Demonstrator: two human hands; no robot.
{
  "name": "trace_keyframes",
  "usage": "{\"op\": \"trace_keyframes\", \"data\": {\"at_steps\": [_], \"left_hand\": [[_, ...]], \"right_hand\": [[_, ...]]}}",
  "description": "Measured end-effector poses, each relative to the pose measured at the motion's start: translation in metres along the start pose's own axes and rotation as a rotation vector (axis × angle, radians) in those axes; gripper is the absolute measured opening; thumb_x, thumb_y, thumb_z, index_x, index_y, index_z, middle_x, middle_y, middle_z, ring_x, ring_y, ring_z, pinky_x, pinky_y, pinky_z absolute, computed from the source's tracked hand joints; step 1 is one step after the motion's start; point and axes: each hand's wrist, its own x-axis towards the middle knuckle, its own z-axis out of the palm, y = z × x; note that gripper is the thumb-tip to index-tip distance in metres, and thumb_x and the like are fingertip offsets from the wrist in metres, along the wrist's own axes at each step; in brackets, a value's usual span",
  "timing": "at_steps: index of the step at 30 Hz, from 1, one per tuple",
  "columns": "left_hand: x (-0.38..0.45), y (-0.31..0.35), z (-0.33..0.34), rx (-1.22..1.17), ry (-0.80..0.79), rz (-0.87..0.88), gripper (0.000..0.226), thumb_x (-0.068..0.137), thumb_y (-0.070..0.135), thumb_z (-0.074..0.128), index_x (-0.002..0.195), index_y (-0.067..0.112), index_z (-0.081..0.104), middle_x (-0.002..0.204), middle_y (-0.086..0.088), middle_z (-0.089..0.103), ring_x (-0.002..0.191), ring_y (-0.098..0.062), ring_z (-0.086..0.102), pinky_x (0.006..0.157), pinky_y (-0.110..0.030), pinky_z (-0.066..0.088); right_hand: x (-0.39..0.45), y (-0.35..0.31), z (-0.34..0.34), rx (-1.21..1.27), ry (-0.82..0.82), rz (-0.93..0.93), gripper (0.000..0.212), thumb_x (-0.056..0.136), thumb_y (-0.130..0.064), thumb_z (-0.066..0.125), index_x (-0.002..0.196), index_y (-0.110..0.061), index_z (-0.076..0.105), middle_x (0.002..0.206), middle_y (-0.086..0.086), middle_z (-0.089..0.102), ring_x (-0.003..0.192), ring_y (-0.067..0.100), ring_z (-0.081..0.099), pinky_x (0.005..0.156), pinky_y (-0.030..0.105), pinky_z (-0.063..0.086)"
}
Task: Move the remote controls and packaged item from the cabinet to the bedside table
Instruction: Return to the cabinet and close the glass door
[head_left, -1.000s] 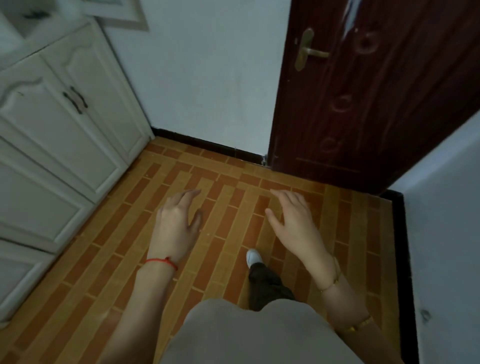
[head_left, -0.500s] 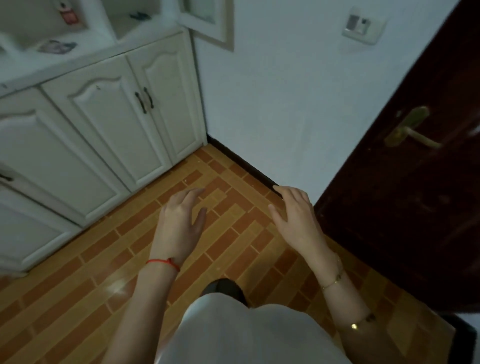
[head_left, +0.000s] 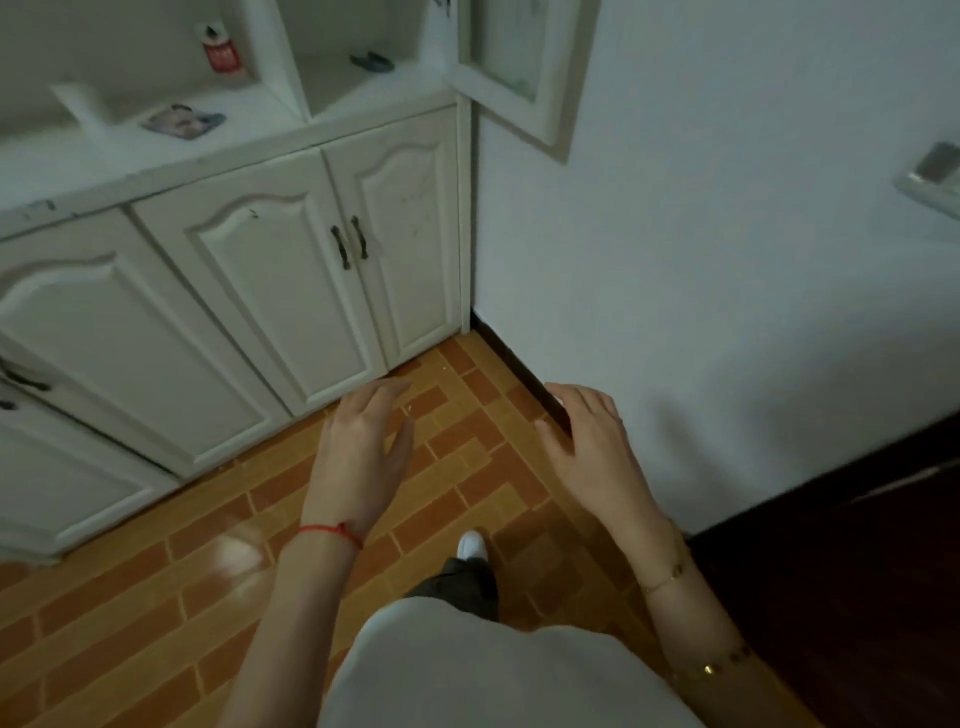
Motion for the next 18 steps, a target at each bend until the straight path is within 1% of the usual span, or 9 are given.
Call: {"op": "trace_keyframes", "data": {"at_steps": [3,5,8,11,18], "left_hand": [[0.065,-0.001,-0.005,0.004,0.025,0.021,0.038,0.094,0.018,0.058,0.133,0.016,0.055,0.129,-0.006,0.06,0.122,-0.025,0.054,0.103,-0.039,0.045],[0.105,-0.004,-0.007,0.001,0.032,0.031,0.038,0.094,0.017,0.059,0.132,0.016,0.056,0.129,-0.006,0.06,0.123,-0.026,0.053,0.104,-0.039,0.044],[0.154,-0.01,-0.008,0.001,0.027,0.054,0.039,0.094,0.018,0.059,0.133,0.017,0.055,0.129,-0.005,0.06,0.123,-0.025,0.053,0.105,-0.043,0.044],[0.191,-0.016,-0.007,-0.001,0.012,0.057,0.04,0.094,0.018,0.058,0.134,0.018,0.054,0.13,-0.004,0.06,0.124,-0.025,0.053,0.105,-0.046,0.044],[0.259,-0.024,0.002,-0.007,0.004,0.04,0.041,0.095,0.017,0.058,0.135,0.018,0.053,0.133,-0.005,0.059,0.125,-0.025,0.052,0.106,-0.042,0.044]], "right_hand": [[0.066,-0.008,-0.007,-0.006,0.034,-0.028,0.044,0.098,-0.03,0.049,0.14,-0.015,0.046,0.137,0.001,0.051,0.13,0.015,0.038,0.107,0.026,0.031],[0.103,-0.011,-0.01,-0.015,0.06,-0.037,0.043,0.099,-0.029,0.048,0.139,-0.015,0.045,0.137,0.001,0.051,0.13,0.014,0.037,0.105,0.022,0.027],[0.149,-0.014,-0.01,0.0,0.072,-0.029,0.044,0.099,-0.029,0.047,0.141,-0.016,0.044,0.138,0.001,0.05,0.13,0.014,0.037,0.107,0.024,0.027],[0.185,-0.012,-0.008,0.008,0.078,-0.02,0.044,0.099,-0.029,0.048,0.141,-0.017,0.044,0.138,0.001,0.05,0.13,0.014,0.037,0.106,0.021,0.024],[0.257,-0.004,0.002,0.031,0.084,-0.016,0.044,0.098,-0.028,0.05,0.14,-0.017,0.045,0.138,0.002,0.051,0.13,0.015,0.038,0.105,0.022,0.026]]}}
